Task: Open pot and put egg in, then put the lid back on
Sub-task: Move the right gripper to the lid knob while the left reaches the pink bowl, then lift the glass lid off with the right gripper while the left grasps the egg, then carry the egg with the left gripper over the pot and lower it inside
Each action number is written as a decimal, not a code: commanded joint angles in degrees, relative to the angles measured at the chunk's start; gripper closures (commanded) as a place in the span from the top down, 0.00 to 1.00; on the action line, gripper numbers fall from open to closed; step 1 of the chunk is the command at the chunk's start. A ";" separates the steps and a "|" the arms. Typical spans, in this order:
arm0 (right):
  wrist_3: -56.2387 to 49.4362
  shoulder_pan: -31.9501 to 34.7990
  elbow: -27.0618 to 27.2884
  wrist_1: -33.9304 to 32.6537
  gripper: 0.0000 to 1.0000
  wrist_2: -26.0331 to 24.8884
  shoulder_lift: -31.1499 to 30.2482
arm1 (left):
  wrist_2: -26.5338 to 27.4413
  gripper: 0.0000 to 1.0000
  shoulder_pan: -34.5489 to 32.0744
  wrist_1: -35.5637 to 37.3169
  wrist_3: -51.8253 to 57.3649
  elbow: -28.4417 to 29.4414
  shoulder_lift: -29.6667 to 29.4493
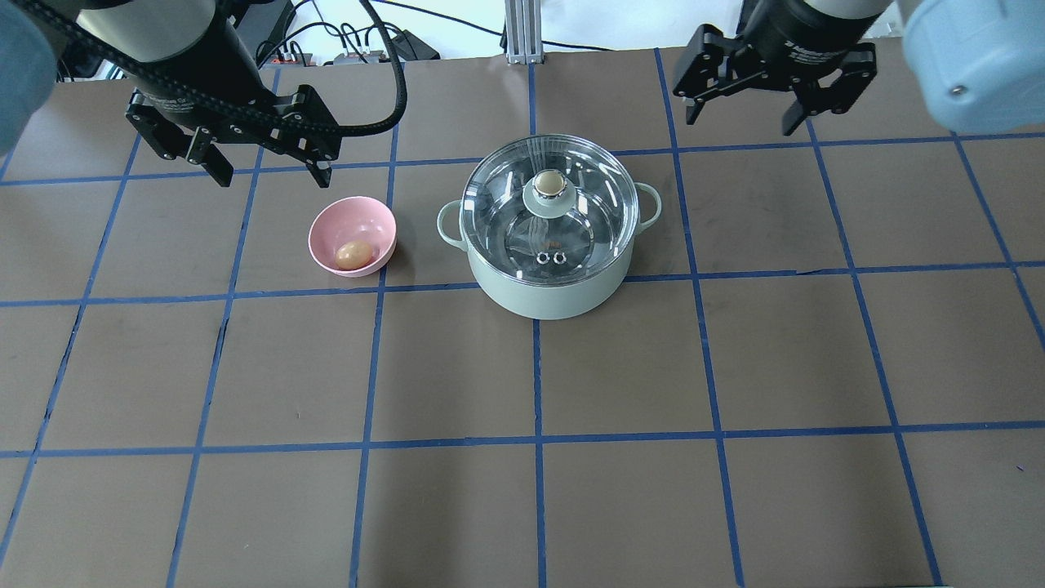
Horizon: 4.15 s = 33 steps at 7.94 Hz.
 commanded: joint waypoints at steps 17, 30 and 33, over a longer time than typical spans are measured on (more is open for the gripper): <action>19.33 17.50 -1.26 -18.15 0.06 -4.40 22.13 | -1.65 1.00 6.42 26.84 2.04 -5.39 -32.59; -18.26 -12.28 -2.40 5.84 0.00 -2.54 2.89 | -7.25 0.05 6.07 22.73 1.61 -6.18 -23.33; -27.13 -16.33 -2.31 7.43 0.00 -2.73 2.88 | -13.51 0.06 -4.16 28.29 -8.12 -6.18 -19.24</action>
